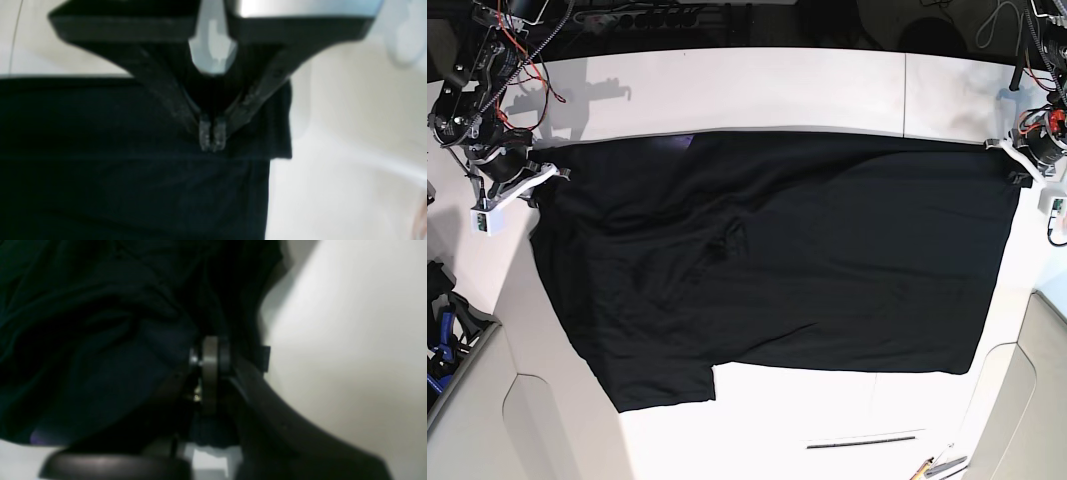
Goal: Fold the T-shirt properly
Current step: 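Pull the shirt toward the arms with both grippers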
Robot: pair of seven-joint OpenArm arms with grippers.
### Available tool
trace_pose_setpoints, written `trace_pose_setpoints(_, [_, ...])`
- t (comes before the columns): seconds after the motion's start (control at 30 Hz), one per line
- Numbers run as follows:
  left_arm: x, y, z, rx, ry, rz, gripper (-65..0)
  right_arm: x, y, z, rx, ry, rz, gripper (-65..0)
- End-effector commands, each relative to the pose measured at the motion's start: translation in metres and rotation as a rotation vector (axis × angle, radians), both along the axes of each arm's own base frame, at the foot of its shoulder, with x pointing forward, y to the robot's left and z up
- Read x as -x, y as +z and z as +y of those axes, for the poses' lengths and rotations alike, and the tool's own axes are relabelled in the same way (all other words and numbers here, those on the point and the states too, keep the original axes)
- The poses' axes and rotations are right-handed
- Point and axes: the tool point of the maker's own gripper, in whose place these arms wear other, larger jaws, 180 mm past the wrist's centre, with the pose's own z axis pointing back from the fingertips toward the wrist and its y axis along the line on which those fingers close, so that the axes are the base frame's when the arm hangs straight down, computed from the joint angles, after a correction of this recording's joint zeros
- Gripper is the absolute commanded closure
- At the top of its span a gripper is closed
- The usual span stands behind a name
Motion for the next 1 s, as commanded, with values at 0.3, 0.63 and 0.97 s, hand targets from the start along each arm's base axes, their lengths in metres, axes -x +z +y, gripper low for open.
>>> trace_pose_setpoints(0.3, [0.027,-0.007,0.007,-0.018,-0.003,0.056,0.0,0.038,-0.017,-0.005,-0.001,0.014,0.081,0.0])
trace_pose_setpoints(0.63, [0.063,-0.017,0.007,0.049,0.03,0.136,0.0,0.086,-0.025,-0.037,0.038,0.057,0.236,0.0])
trace_pose_setpoints(0.97, [0.097,-0.01,-0.006,0.264,0.097,0.109,0.0,0.092,-0.022,-0.041,0.021,0.072,0.255,0.0])
